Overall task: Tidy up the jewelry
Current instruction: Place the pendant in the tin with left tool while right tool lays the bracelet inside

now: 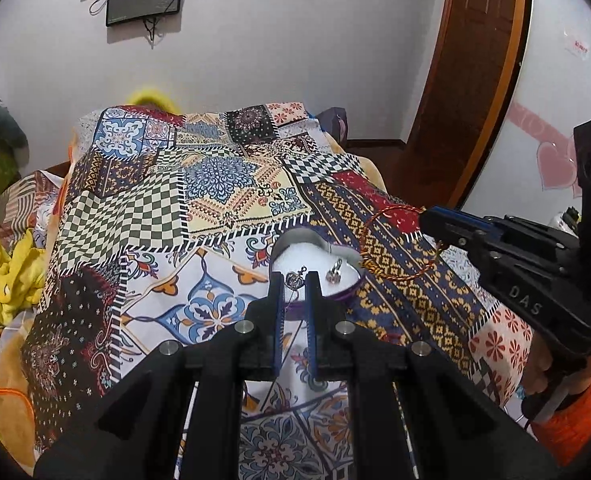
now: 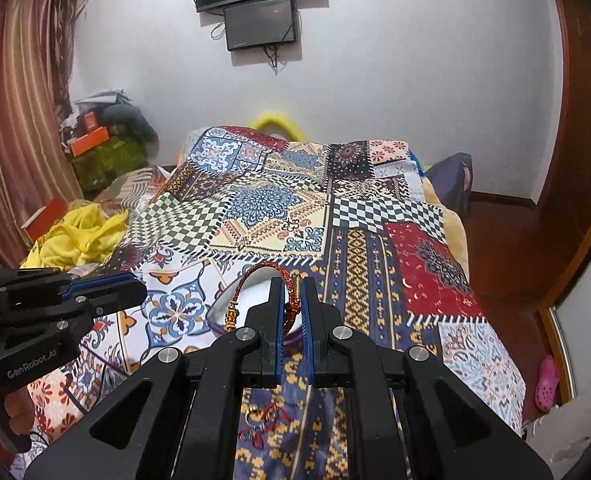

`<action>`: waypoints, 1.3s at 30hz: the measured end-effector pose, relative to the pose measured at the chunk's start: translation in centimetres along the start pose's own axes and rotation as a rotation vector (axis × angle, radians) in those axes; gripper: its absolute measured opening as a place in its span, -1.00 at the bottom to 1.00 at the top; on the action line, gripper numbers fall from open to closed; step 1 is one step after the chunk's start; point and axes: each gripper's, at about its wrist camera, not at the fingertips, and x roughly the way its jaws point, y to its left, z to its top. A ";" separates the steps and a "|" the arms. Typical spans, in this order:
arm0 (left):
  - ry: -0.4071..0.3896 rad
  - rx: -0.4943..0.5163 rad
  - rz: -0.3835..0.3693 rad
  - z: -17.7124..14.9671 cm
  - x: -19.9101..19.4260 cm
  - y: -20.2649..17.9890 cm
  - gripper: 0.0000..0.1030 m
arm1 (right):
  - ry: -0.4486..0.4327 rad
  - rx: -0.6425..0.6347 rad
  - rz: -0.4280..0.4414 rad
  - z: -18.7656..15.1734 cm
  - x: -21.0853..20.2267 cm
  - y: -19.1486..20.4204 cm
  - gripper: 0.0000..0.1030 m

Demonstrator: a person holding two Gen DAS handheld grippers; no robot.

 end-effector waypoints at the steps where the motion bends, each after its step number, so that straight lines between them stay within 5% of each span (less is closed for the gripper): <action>1: -0.001 -0.002 0.001 0.2 0.1 0.1 -0.84 | 0.000 -0.001 0.001 0.1 0.1 0.0 -0.87; 16: 0.024 -0.017 0.024 1.2 3.2 1.3 -0.84 | 0.100 -0.021 0.075 0.6 5.5 0.4 -0.86; 33: 0.142 -0.038 -0.051 1.7 8.7 1.3 -0.84 | 0.246 -0.073 0.125 -0.3 8.4 -0.3 -0.85; 39: 0.159 -0.006 -0.054 1.7 9.6 0.5 -0.84 | 0.219 -0.078 0.110 0.0 7.5 -0.7 -0.65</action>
